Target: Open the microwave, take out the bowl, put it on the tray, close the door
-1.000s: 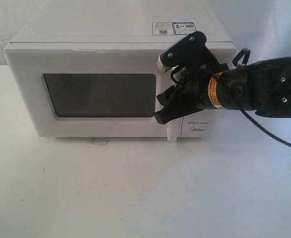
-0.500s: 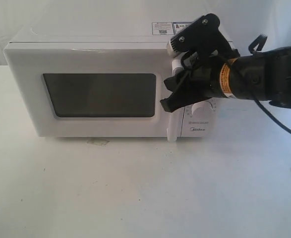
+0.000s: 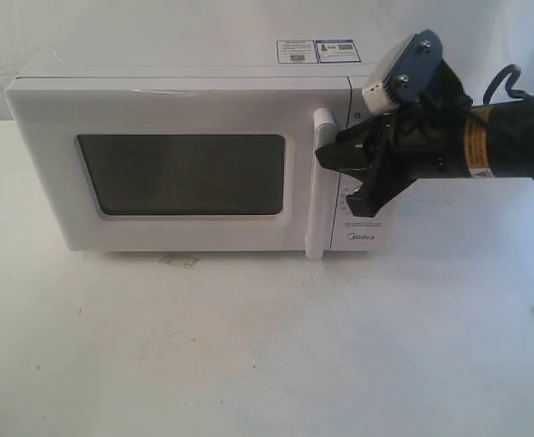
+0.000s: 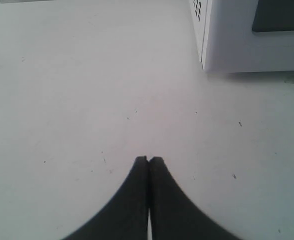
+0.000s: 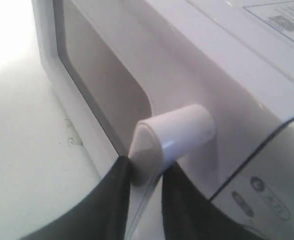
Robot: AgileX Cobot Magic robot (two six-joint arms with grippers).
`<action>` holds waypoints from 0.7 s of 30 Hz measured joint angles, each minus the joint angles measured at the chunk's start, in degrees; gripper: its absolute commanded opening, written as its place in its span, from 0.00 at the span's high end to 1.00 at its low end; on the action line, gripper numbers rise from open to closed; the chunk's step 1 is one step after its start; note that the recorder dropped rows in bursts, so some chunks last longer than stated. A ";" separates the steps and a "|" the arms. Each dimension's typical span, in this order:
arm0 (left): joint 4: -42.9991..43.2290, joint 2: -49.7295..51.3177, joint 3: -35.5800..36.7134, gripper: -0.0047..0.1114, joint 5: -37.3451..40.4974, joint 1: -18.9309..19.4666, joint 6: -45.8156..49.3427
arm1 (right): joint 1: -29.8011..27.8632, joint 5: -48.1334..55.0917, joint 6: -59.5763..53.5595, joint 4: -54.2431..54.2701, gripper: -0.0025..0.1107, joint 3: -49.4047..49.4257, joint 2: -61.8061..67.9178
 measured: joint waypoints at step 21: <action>0.00 0.00 0.00 0.96 0.00 0.00 0.00 | -5.27 -14.00 1.74 -1.48 0.95 -2.03 3.49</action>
